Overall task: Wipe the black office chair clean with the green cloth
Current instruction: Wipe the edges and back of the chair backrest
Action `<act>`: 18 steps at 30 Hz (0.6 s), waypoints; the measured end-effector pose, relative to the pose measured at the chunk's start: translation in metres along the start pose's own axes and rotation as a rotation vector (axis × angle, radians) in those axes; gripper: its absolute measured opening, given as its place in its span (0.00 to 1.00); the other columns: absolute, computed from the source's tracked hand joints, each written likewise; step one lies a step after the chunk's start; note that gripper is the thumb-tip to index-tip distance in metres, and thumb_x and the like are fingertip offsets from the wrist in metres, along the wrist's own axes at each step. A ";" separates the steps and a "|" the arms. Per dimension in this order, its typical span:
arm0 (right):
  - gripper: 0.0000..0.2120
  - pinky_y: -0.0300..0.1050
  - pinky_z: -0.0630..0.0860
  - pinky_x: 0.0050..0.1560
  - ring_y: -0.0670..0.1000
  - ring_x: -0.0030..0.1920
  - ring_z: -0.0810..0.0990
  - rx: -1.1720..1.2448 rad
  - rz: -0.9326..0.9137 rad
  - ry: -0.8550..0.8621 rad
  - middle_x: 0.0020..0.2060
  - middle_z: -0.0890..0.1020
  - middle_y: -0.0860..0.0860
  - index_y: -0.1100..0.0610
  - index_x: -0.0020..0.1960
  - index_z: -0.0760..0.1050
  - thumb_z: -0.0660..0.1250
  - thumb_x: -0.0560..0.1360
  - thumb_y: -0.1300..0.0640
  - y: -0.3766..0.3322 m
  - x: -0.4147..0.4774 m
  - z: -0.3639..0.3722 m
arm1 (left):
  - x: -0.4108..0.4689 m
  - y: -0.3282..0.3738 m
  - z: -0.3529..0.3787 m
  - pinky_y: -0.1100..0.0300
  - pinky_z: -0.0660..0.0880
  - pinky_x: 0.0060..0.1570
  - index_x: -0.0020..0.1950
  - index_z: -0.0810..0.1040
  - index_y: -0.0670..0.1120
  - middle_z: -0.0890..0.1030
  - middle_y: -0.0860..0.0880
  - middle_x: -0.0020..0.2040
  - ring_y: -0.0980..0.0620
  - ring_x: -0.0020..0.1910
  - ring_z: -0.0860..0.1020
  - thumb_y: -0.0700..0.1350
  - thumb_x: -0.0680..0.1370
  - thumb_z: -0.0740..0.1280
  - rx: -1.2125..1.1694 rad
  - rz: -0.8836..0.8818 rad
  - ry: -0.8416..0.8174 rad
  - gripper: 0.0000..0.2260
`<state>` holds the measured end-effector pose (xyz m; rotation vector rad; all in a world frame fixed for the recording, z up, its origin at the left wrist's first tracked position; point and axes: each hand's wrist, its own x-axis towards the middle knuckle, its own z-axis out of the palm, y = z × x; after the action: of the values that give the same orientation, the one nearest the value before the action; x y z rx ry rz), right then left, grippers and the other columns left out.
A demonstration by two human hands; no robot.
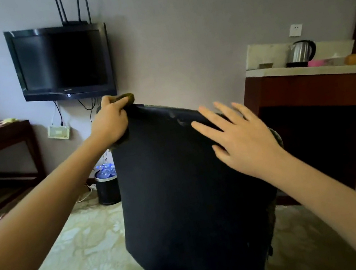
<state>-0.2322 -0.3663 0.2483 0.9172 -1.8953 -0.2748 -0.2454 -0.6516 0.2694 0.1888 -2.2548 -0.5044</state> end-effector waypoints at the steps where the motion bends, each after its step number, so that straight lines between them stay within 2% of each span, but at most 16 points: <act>1: 0.27 0.57 0.70 0.61 0.59 0.64 0.74 0.013 -0.009 -0.027 0.66 0.73 0.56 0.54 0.65 0.74 0.73 0.67 0.56 -0.002 0.002 0.000 | 0.001 -0.001 0.000 0.50 0.66 0.63 0.70 0.68 0.47 0.64 0.42 0.68 0.38 0.61 0.70 0.40 0.80 0.54 -0.044 -0.010 -0.010 0.19; 5: 0.26 0.52 0.76 0.52 0.59 0.59 0.77 0.090 0.039 -0.106 0.65 0.75 0.56 0.53 0.62 0.77 0.76 0.64 0.58 -0.014 0.017 -0.003 | -0.009 0.011 -0.001 0.53 0.63 0.64 0.70 0.69 0.47 0.64 0.42 0.68 0.40 0.63 0.69 0.39 0.80 0.55 -0.109 0.068 -0.016 0.18; 6: 0.26 0.52 0.76 0.52 0.58 0.60 0.76 0.106 0.047 -0.132 0.67 0.73 0.55 0.52 0.64 0.75 0.75 0.67 0.59 -0.017 0.021 -0.008 | -0.014 0.016 -0.001 0.53 0.64 0.64 0.70 0.69 0.48 0.64 0.43 0.69 0.40 0.63 0.69 0.39 0.80 0.56 -0.108 0.100 -0.014 0.18; 9: 0.25 0.48 0.68 0.59 0.54 0.66 0.67 0.134 0.057 -0.200 0.75 0.57 0.49 0.46 0.72 0.62 0.62 0.77 0.59 -0.020 0.030 -0.016 | -0.026 0.028 0.000 0.53 0.68 0.61 0.71 0.68 0.49 0.63 0.45 0.69 0.43 0.61 0.70 0.41 0.81 0.56 -0.111 0.187 -0.016 0.18; 11: 0.26 0.46 0.67 0.60 0.53 0.67 0.65 0.146 0.088 -0.233 0.75 0.54 0.47 0.44 0.73 0.59 0.60 0.78 0.60 -0.021 0.033 -0.020 | -0.025 0.026 0.001 0.48 0.71 0.59 0.70 0.68 0.50 0.63 0.45 0.69 0.42 0.60 0.71 0.41 0.80 0.56 -0.062 0.216 -0.001 0.18; 14: 0.26 0.48 0.69 0.58 0.54 0.65 0.69 0.170 0.097 -0.183 0.75 0.58 0.47 0.45 0.72 0.64 0.62 0.77 0.63 -0.024 0.034 -0.018 | -0.011 0.011 0.000 0.48 0.70 0.54 0.71 0.67 0.50 0.63 0.45 0.70 0.40 0.60 0.71 0.42 0.80 0.56 0.062 0.150 0.000 0.18; 18: 0.25 0.47 0.68 0.56 0.54 0.63 0.69 0.161 0.054 -0.225 0.75 0.57 0.48 0.45 0.72 0.62 0.61 0.77 0.61 -0.029 0.045 -0.017 | 0.009 -0.008 0.001 0.45 0.69 0.59 0.71 0.67 0.48 0.62 0.42 0.69 0.37 0.60 0.71 0.40 0.80 0.55 0.047 0.054 -0.040 0.19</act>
<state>-0.2149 -0.4147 0.2708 0.9731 -2.1716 -0.2011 -0.2521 -0.6610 0.2716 0.1426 -2.3059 -0.4301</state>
